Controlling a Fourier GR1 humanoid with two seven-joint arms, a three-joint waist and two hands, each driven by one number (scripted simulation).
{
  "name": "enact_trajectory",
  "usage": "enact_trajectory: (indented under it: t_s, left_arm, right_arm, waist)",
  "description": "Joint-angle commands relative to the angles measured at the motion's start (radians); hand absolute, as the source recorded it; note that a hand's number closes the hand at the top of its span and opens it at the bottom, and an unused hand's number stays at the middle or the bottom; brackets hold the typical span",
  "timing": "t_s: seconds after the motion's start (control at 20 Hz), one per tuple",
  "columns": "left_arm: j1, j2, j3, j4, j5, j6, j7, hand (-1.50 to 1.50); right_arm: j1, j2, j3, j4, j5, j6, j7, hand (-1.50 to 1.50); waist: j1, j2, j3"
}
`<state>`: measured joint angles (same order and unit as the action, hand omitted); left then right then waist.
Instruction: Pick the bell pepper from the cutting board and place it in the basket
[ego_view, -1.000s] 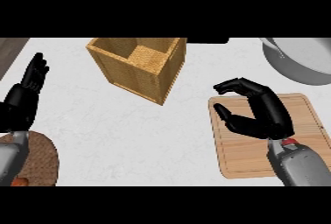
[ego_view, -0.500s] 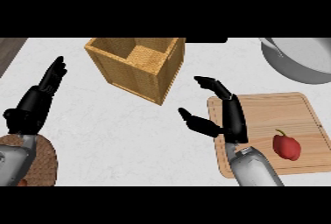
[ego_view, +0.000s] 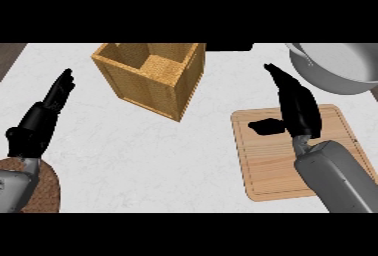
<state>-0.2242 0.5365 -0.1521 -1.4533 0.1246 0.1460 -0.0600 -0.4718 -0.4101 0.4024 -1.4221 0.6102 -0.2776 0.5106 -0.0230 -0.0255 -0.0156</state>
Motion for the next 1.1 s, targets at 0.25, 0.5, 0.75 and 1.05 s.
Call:
enact_trajectory:
  t_s: [0.25, 0.5, 0.75, 1.05]
  left_arm:
    - [0.009, -0.01, -0.016, -0.02, -0.01, -0.007, -0.012, 0.0]
    - [0.022, 0.01, 0.014, -0.044, 0.004, -0.016, 0.007, 0.0]
    - [-0.018, -0.028, 0.0, -0.015, -0.032, 0.009, 0.017, 0.0]
    - [0.024, -0.011, 0.035, -0.057, -0.003, -0.033, 0.012, 0.0]
  right_arm:
    - [-0.176, -0.139, 0.09, -0.059, -0.118, 0.69, 0.378, -1.5]
    - [-0.263, -0.148, 0.003, -0.145, -0.329, 0.978, 0.608, -1.5]
    - [-0.281, -0.148, -0.019, -0.136, -0.41, 1.024, 0.726, -1.5]
    - [-0.206, -0.25, -0.051, -0.205, -0.482, 1.046, 0.717, -1.5]
  waist:
    - [0.013, 0.004, 0.005]
    - [0.009, 0.008, 0.011]
    - [0.005, 0.017, 0.013]
    - [0.007, 0.018, 0.014]
